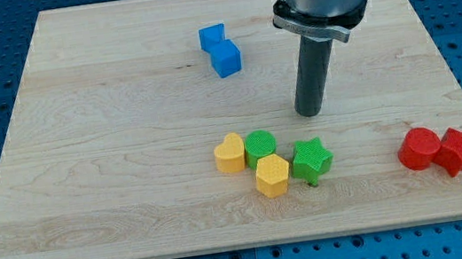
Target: Separate the blue cube from blue triangle
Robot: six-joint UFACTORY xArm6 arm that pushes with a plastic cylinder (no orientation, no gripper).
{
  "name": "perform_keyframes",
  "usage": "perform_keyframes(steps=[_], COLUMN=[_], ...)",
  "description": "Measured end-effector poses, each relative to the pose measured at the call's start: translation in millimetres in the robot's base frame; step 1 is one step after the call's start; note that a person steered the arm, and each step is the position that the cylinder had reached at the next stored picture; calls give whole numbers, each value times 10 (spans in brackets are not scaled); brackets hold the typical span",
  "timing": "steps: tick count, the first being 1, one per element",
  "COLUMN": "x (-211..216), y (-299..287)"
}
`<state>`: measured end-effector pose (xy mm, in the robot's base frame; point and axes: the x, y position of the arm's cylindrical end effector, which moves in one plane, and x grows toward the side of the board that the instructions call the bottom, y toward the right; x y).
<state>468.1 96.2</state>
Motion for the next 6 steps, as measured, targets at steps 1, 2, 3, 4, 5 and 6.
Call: perform_keyframes(steps=[1, 2, 3, 4, 5, 6], x=[0, -96, -512, -1128, -1355, -1396], y=[0, 49, 66, 1, -207, -766])
